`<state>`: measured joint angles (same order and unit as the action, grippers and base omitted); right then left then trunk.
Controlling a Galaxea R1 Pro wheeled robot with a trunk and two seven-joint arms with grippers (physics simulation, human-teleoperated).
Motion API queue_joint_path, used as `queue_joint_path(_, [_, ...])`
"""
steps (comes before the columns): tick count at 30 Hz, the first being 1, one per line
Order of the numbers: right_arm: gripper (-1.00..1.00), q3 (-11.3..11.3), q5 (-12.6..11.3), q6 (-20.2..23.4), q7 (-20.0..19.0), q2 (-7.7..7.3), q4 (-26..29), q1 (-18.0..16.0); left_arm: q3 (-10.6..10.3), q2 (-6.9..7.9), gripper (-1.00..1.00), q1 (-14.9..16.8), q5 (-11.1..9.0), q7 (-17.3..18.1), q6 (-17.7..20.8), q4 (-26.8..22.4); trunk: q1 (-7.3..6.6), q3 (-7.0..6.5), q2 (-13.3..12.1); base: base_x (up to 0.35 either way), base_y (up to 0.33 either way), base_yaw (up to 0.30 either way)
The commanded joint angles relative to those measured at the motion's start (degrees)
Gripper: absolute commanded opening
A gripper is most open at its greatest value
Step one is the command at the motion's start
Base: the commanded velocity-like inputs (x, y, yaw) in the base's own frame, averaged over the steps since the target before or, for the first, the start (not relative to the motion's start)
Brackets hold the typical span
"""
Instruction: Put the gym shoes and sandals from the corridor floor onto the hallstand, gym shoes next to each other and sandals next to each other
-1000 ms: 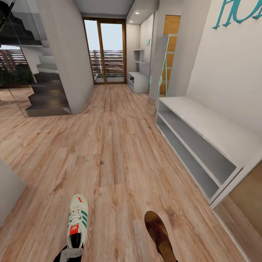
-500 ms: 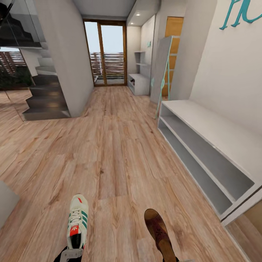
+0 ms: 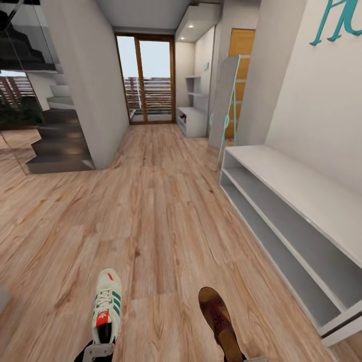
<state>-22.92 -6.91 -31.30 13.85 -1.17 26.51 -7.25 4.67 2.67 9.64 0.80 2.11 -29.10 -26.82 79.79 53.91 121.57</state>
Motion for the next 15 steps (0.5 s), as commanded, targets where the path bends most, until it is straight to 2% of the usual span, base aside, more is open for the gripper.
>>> queue_joint_path(1, [-1.00, -0.65, -0.75, -0.26, 0.13, -0.12, 0.85, -0.05, 0.25, 0.02, -1.00, 0.03, 0.07, 0.19, -0.12, -0.11, 0.03, -0.05, 0.02, 0.339, 0.000, 0.000])
queue_joint_path(15, [-1.00, -0.48, -0.65, -0.34, 0.21, -0.15, 1.35, -0.05, 0.25, 0.13, -1.00, 0.03, 0.00, 0.18, -0.12, -0.01, 0.03, -1.30, 0.02, 0.340, 0.000, 0.000])
